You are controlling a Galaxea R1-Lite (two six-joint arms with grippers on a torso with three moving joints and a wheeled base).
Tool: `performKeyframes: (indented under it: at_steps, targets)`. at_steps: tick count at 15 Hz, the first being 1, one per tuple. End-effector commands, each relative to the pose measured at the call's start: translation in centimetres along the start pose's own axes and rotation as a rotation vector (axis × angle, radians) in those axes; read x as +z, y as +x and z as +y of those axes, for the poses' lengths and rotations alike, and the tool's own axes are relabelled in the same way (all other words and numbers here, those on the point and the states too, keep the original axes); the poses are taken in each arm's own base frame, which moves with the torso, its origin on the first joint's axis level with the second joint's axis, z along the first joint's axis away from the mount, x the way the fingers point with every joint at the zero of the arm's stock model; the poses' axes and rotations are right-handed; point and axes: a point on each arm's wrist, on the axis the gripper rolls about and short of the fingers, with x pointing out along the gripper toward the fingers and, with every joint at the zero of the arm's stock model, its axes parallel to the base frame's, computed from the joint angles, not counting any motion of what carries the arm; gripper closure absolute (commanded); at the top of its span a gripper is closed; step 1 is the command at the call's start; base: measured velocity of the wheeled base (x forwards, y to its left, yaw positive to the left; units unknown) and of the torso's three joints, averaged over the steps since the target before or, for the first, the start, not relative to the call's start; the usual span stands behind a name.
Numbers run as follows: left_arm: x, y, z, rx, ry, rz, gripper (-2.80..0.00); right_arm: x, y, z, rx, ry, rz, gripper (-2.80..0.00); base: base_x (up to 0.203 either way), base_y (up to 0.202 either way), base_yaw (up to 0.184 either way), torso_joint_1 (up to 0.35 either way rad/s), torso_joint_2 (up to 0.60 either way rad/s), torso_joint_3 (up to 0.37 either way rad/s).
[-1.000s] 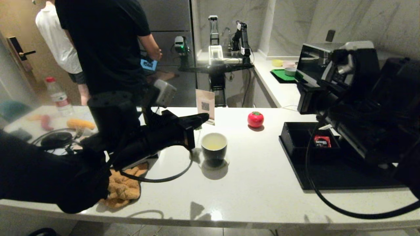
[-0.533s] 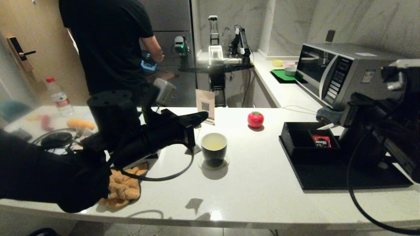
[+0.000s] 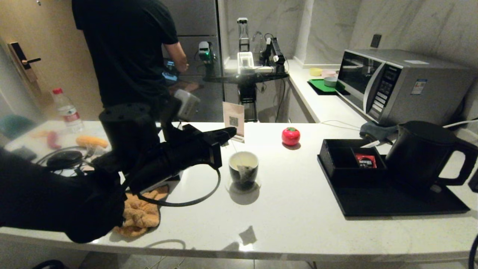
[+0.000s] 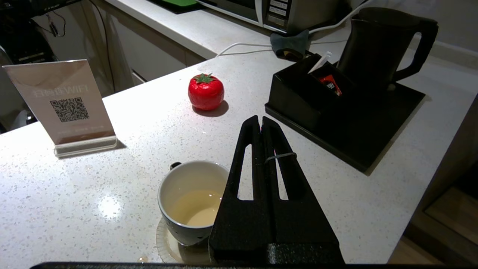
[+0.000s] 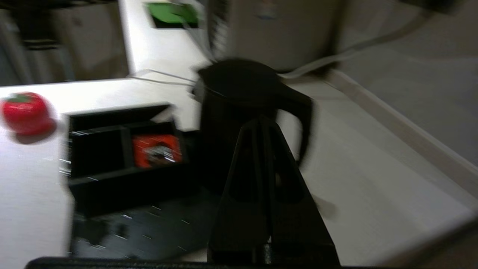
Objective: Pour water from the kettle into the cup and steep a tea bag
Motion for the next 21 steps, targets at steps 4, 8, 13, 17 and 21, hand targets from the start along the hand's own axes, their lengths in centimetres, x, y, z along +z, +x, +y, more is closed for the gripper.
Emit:
performKeyframes:
  at_steps: [4,8,13,17,21]
  targets:
    - [0.2,-0.1,0.1,0.011,0.004,-0.026,0.0,-2.9,-4.8,-3.9,-0.104,0.016,-0.03,0.0,0.0,0.0,0.0,0.0,0.0,0.0]
    - [0.0,0.0,0.0,0.01,0.003,-0.022,0.0,-4.5,-7.9,-5.4,-0.124,0.022,-0.044,0.0,0.0,0.0,0.0,0.0,0.0,0.0]
    - [-0.1,0.1,0.1,0.013,0.002,-0.018,0.0,-8.1,-12.0,-7.0,-0.111,-0.02,0.037,0.0,0.0,0.0,0.0,0.0,0.0,0.0]
    - [-0.5,0.4,0.3,0.015,-0.001,-0.008,0.0,-9.8,-13.8,-7.0,0.209,-0.007,0.004,0.0,0.0,0.0,0.0,0.0,0.0,0.0]
    - [-0.3,0.6,0.6,0.021,0.0,-0.016,0.0,-11.7,-15.1,-6.8,0.452,0.001,0.093,0.0,0.0,0.0,0.0,0.0,0.0,0.0]
